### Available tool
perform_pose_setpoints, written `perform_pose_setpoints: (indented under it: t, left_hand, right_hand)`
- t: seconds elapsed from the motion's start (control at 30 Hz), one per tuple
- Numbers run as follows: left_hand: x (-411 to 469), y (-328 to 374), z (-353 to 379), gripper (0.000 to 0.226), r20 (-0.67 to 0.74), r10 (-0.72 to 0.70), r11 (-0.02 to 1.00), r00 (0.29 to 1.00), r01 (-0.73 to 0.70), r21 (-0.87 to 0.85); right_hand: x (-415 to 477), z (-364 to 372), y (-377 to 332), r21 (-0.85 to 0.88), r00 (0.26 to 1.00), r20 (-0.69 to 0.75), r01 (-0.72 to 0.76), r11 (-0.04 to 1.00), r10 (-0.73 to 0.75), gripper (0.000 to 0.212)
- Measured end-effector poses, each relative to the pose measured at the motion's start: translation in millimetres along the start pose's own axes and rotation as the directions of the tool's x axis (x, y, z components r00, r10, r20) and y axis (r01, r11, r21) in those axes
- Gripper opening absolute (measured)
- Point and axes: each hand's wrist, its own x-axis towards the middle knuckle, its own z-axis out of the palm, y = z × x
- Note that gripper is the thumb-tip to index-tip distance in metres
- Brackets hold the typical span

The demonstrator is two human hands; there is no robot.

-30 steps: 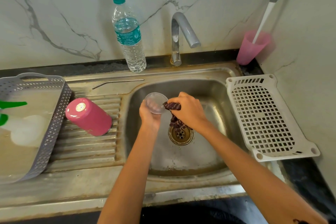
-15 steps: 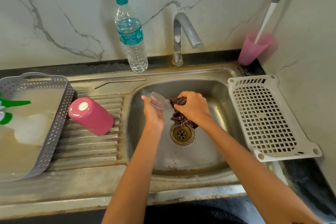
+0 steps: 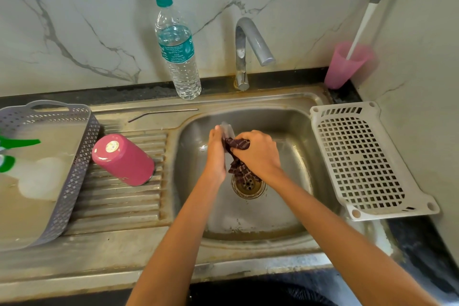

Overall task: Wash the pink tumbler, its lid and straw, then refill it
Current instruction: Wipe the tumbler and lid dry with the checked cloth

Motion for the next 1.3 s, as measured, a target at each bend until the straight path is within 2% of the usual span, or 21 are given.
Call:
perform_pose_setpoints:
  t: [0.13, 0.27, 0.4, 0.5, 0.6, 0.73, 0.8, 0.87, 0.93, 1.0, 1.07, 1.13, 1.2, 1.3]
  left_hand:
    - [-3.9, 13.7, 0.6, 0.025, 0.058, 0.085, 0.990, 0.995, -0.091, 0.110]
    - [-7.4, 7.3, -7.2, 0.025, 0.125, 0.115, 0.966, 0.986, -0.140, 0.218]
    - [-15.1, -4.0, -10.2, 0.027, 0.196, 0.111, 0.920, 0.974, -0.175, 0.351]
    - [-17.4, -7.2, -5.4, 0.028, 0.158, 0.099, 0.945, 0.982, -0.143, 0.295]
    - [-16.3, -7.0, -2.7, 0.027, 0.127, 0.064, 0.976, 0.990, -0.088, 0.201]
    - [-14.5, -3.0, -7.0, 0.039, 0.141, 0.036, 0.971, 0.989, -0.068, 0.227]
    - [-15.4, 1.6, -11.0, 0.049, 0.049, 0.009, 0.987, 0.999, -0.017, 0.161]
    - [-14.4, 7.6, -14.2, 0.036, -0.038, -0.024, 0.999, 0.999, 0.025, 0.028]
    - [-14.3, 13.3, -13.3, 0.030, -0.066, -0.087, 0.993, 0.994, 0.081, -0.085]
    - [-14.0, 13.7, -11.9, 0.031, -0.057, -0.121, 0.984, 0.991, 0.112, -0.135]
    - [-14.0, 11.8, -9.0, 0.033, -0.081, -0.166, 0.977, 0.983, 0.153, -0.149]
    - [-7.7, 7.1, -7.6, 0.034, -0.166, -0.202, 0.967, 0.965, 0.169, -0.192]
    - [-1.5, 3.0, -7.2, 0.042, -0.299, -0.171, 0.977, 0.939, 0.123, -0.174]
    - [3.5, 1.7, -8.1, 0.043, -0.483, -0.089, 0.996, 0.871, 0.087, -0.027]
  right_hand:
    - [-0.6, -1.7, -3.3, 0.195, 0.994, -0.046, -0.086, 0.977, 0.096, 0.015]
    - [10.1, -4.8, -1.5, 0.326, 0.975, -0.064, -0.183, 0.928, 0.215, 0.026]
    - [24.5, -14.6, 12.8, 0.285, 0.961, -0.005, -0.265, 0.921, 0.278, 0.031]
    - [17.7, -13.9, 15.1, 0.268, 0.974, 0.052, -0.225, 0.937, 0.219, 0.028]
    - [12.2, -9.5, 13.7, 0.222, 0.987, 0.046, -0.158, 0.962, 0.152, 0.027]
    - [24.4, -13.4, 17.8, 0.253, 0.976, -0.022, -0.204, 0.946, 0.216, 0.030]
    - [30.2, -14.3, 25.7, 0.257, 0.964, -0.032, -0.248, 0.934, 0.265, 0.031]
    - [32.3, -15.3, 35.8, 0.300, 0.947, -0.012, -0.302, 0.905, 0.320, 0.035]
    - [29.6, -16.6, 43.3, 0.379, 0.941, 0.095, -0.337, 0.862, 0.326, 0.037]
    - [21.8, -18.4, 44.2, 0.453, 0.925, 0.263, -0.371, 0.811, 0.276, 0.034]
    - [12.7, -20.1, 40.7, 0.510, 0.887, 0.408, -0.419, 0.751, 0.218, 0.036]
    - [7.0, -16.8, 41.0, 0.521, 0.858, 0.489, -0.432, 0.737, 0.157, 0.049]
    - [2.7, -12.6, 39.3, 0.503, 0.852, 0.503, -0.426, 0.752, 0.145, 0.060]
    - [-1.2, -5.5, 34.5, 0.546, 0.889, 0.424, -0.402, 0.735, 0.171, 0.052]
